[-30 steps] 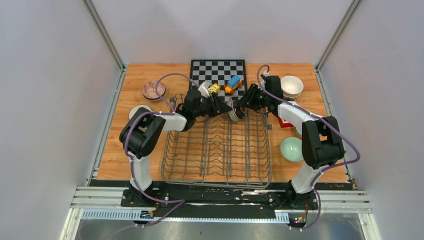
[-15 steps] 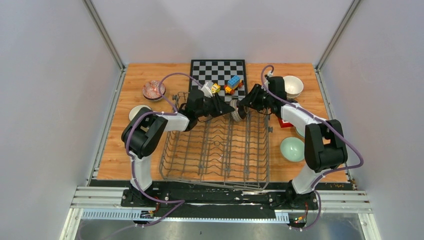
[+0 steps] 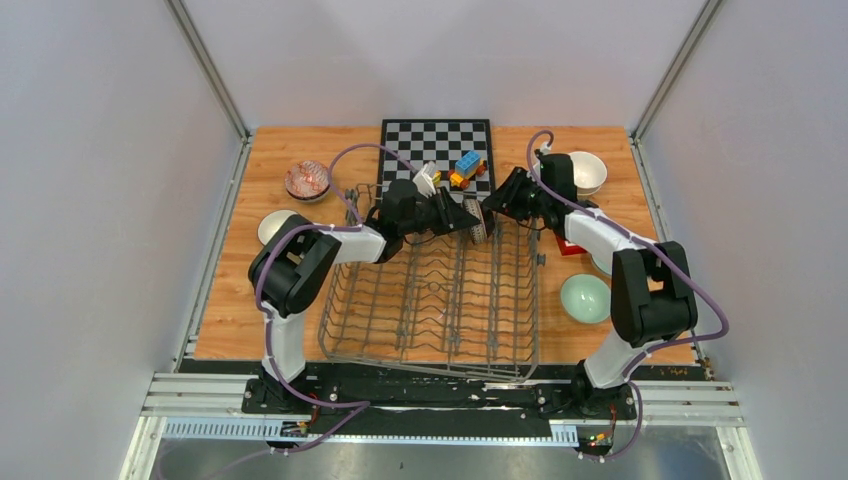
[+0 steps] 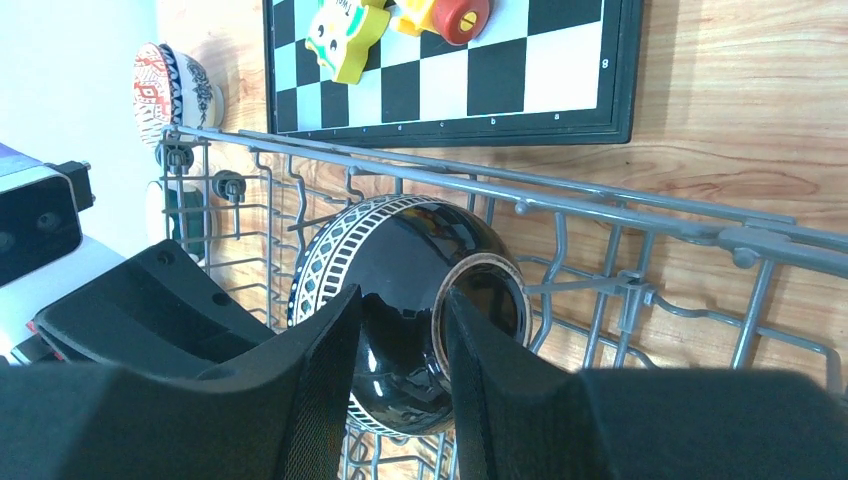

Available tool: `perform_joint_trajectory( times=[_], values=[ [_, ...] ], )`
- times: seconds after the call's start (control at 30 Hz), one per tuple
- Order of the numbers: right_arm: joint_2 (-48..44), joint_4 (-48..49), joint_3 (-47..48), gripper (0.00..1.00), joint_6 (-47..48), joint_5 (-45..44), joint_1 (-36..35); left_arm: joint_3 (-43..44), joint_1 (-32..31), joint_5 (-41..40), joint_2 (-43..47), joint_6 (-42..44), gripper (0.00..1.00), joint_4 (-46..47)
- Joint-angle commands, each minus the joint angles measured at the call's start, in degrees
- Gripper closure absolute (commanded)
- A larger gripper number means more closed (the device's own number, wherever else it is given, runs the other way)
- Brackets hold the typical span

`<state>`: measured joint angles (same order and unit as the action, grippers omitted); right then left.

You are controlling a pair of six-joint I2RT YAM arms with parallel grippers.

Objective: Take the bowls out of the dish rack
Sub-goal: Pick up the bowl from the dish rack.

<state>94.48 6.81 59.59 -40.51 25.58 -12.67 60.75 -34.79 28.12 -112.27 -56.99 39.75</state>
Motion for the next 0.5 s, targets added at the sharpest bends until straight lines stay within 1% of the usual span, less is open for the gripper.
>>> perform_joint_trajectory(
  times=[0.0, 0.2, 0.3, 0.37, 0.47],
  values=[
    [-0.7, -2.6, -2.1, 0.6, 0.0, 1.7, 0.3, 2.3, -1.1, 2.6, -0.3, 0.1, 0.79, 5.5],
    [-1.2, -2.5, -2.6, 0.6, -0.1, 2.0, 0.6, 2.5, -1.2, 3.0, -0.5, -0.3, 0.85, 6.6],
    [-1.7, -2.5, -2.7, 0.6, -0.4, 2.1, 0.8, 2.6, -1.3, 3.2, -0.5, -0.8, 0.93, 7.6],
    [-2.2, -2.5, -2.5, 0.6, -0.5, 2.5, 1.0, 2.8, -1.2, 3.3, -0.5, -1.1, 1.0, 8.3],
    [-2.9, -3.4, -2.0, 0.6, -0.3, 2.8, 1.4, 3.1, -1.3, 4.0, -0.4, -1.6, 1.0, 9.7]
  ],
)
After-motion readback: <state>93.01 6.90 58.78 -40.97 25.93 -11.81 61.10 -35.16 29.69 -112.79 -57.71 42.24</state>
